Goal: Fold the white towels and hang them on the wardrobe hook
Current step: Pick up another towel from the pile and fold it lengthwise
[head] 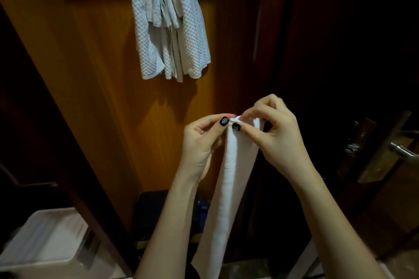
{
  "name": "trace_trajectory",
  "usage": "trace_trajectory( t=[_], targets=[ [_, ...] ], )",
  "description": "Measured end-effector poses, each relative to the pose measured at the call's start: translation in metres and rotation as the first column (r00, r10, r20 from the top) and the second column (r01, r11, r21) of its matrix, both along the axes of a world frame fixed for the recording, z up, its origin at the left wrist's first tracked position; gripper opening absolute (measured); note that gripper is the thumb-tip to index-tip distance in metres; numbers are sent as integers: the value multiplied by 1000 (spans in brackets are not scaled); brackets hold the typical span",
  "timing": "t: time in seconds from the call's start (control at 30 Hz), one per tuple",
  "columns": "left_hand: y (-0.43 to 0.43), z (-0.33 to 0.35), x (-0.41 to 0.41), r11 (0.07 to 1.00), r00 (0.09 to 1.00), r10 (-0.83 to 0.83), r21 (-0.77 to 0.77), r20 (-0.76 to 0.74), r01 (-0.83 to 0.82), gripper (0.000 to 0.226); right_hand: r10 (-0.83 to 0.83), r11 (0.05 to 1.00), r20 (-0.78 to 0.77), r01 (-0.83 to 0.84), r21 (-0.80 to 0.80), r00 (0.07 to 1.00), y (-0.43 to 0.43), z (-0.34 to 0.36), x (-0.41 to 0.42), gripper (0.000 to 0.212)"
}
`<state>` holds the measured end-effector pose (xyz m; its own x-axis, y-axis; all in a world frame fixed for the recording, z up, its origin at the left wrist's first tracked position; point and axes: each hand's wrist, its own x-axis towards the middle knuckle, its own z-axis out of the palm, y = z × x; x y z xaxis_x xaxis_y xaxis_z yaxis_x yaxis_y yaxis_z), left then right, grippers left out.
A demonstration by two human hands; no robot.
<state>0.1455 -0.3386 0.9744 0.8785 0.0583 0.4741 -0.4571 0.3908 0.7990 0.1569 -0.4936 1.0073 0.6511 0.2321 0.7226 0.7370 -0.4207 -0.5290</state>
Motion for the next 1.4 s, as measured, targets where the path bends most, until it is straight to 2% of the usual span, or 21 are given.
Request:
trace_trajectory(
  t=[0.1,0.2,0.23,0.3,0.37,0.43,0.5,0.67,0.7,0.8,0.87,0.97,1.07,1.2,1.3,1.33,1.4],
  targets=[
    [-1,0,1,999,1000,29,-25,-4,-29,16,-55,995,-24,57,79,998,1,-1,4,12],
    [-5,-1,5,996,996,84,-31,-4,-84,14,-9,989,-80,20,150,997,2,-4,6,13],
    [-6,-1,6,996,996,87,-29,2,-87,16,-4,987,-100,20,160,995,1,-5,7,19],
    [-5,0,8,996,997,79,-35,22,-78,22,53,979,-207,-11,204,977,-5,-7,9,35],
    [-4,2,11,993,994,107,-45,35,-105,27,175,954,-329,-78,288,928,-12,-9,13,42],
    [-2,4,15,987,988,153,-55,29,-151,30,263,923,-371,-121,365,891,-18,-11,17,32],
    [-2,6,19,988,988,152,-17,38,-152,36,256,916,-346,-113,384,902,-20,-10,20,17],
    [-3,7,27,950,978,55,292,199,-113,82,207,911,-337,-56,408,919,-16,2,33,6],
    [-4,8,28,935,978,40,338,206,-109,83,212,904,-339,-52,424,917,-16,6,35,4],
    [-6,13,34,891,972,40,433,230,-139,51,264,881,-341,-81,467,902,-17,14,42,7],
    [-8,20,39,873,974,58,462,219,-156,40,297,863,-337,-101,495,893,-16,19,47,13],
    [-13,33,48,874,981,65,464,182,-144,45,352,830,-313,-140,539,882,-20,29,59,19],
    [-15,50,62,886,984,34,450,176,-111,51,410,824,-270,-227,519,871,-28,30,69,26],
    [-13,78,81,896,985,12,435,171,-87,52,538,782,-231,-378,496,811,-34,10,74,59],
    [-12,98,95,866,979,59,478,194,-147,53,559,774,-182,-430,465,809,-36,-1,79,75],
    [-11,103,99,859,978,80,484,195,-167,53,561,776,-186,-434,458,807,-37,-1,80,76],
    [-10,112,105,850,973,132,483,191,-210,54,567,780,-216,-434,452,795,-40,-1,84,62]
  ],
)
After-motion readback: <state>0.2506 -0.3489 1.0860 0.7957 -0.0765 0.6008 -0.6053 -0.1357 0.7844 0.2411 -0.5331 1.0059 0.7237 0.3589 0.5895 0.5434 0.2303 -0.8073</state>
